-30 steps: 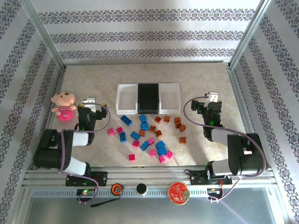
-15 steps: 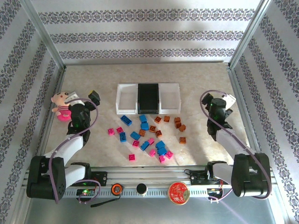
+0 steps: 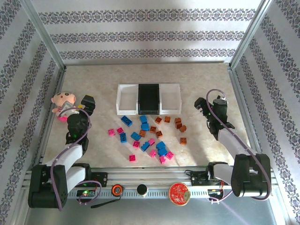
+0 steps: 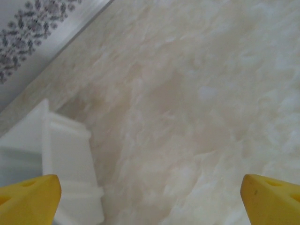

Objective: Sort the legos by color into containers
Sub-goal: Pick up the lego from the bottom-right of the table.

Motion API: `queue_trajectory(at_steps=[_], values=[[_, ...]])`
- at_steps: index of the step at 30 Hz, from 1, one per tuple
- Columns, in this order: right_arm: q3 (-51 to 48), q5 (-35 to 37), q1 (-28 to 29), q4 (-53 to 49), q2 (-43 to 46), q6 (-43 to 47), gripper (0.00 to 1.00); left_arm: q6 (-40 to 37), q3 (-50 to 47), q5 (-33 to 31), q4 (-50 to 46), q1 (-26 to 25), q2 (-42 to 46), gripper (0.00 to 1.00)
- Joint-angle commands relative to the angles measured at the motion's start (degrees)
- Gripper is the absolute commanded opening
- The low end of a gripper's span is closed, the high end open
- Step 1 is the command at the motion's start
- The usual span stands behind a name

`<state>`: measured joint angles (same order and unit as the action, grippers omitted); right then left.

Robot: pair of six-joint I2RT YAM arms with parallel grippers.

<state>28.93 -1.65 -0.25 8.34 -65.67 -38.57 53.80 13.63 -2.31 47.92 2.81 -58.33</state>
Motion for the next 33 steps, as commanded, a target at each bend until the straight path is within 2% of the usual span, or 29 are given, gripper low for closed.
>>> queue_trajectory(at_steps=[1, 6, 12, 18, 21, 26, 33], values=[[-0.6, -3.2, 2.9, -6.4, 3.8, 2.9, 0.96, 3.6, 1.3, 5.6, 0.7, 1.3, 3.0, 0.99], [0.4, 0.5, 9.8, -17.3, 6.5, 4.8, 0.90, 5.6, 3.4, 14.8, -0.4, 1.6, 3.2, 0.99], [-0.2, 2.5, 18.7, -26.5, 9.6, 3.4, 0.85, 12.9, 0.7, 16.0, 2.4, 1.6, 3.3, 0.99], [-2.1, 4.7, 25.7, -30.8, 10.5, -0.7, 0.80, 11.1, 5.9, 26.7, -13.5, 1.5, 1.5, 0.99], [-1.1, 7.1, 27.0, -34.9, 9.7, -0.7, 0.77, 10.5, 6.0, 29.1, -16.0, 1.5, 0.2, 1.00], [-0.3, 6.4, 27.7, -38.6, 7.1, 0.0, 0.72, 8.7, 5.3, 29.4, -18.5, 1.5, 1.6, 1.00], [0.5, 4.5, 30.9, -37.8, 2.2, -0.2, 0.67, 8.6, 3.5, 27.4, -17.8, 1.5, 4.3, 1.00]])
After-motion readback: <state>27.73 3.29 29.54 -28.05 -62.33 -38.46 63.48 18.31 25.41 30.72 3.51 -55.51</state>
